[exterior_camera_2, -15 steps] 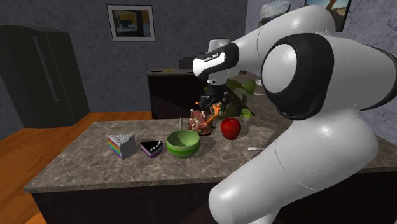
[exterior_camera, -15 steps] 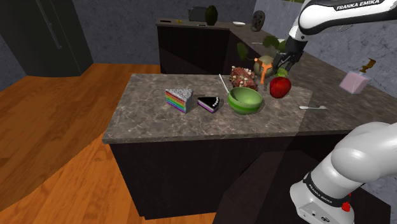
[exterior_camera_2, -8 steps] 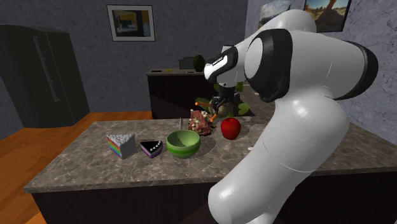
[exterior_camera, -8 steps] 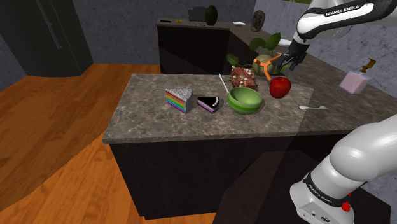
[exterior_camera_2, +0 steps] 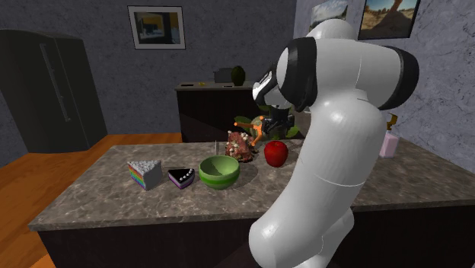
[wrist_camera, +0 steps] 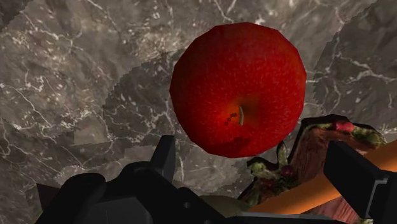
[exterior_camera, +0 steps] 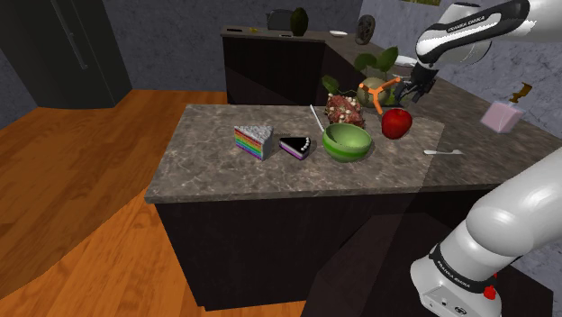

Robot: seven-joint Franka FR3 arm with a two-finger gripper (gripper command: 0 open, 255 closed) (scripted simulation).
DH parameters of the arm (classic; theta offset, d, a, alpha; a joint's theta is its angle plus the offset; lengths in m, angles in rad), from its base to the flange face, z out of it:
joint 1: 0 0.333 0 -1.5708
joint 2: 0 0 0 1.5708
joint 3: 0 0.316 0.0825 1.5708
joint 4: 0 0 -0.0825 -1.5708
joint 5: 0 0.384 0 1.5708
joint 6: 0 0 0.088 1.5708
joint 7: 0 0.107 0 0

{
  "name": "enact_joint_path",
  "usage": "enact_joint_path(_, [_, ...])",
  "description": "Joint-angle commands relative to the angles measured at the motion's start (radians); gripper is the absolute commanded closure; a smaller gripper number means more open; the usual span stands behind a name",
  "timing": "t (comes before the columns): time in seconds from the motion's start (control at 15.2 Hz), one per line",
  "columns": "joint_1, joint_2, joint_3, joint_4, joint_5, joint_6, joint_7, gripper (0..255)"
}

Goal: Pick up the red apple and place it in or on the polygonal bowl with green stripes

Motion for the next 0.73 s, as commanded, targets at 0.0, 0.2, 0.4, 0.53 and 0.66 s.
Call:
enact_joint_path(0.0, [0.0,0.014,-0.006,-0.013,0.007,0.027,-0.008,0])
enact_joint_path(0.2, [0.003,0.039,-0.013,-0.024,0.021,0.061,-0.018,0])
enact_joint_path(0.4, [0.003,0.039,-0.013,-0.024,0.021,0.061,-0.018,0])
enact_joint_path(0.53, [0.003,0.039,-0.013,-0.024,0.021,0.061,-0.018,0])
enact_joint_path(0.66, [0.003,0.039,-0.013,-0.024,0.021,0.061,-0.018,0])
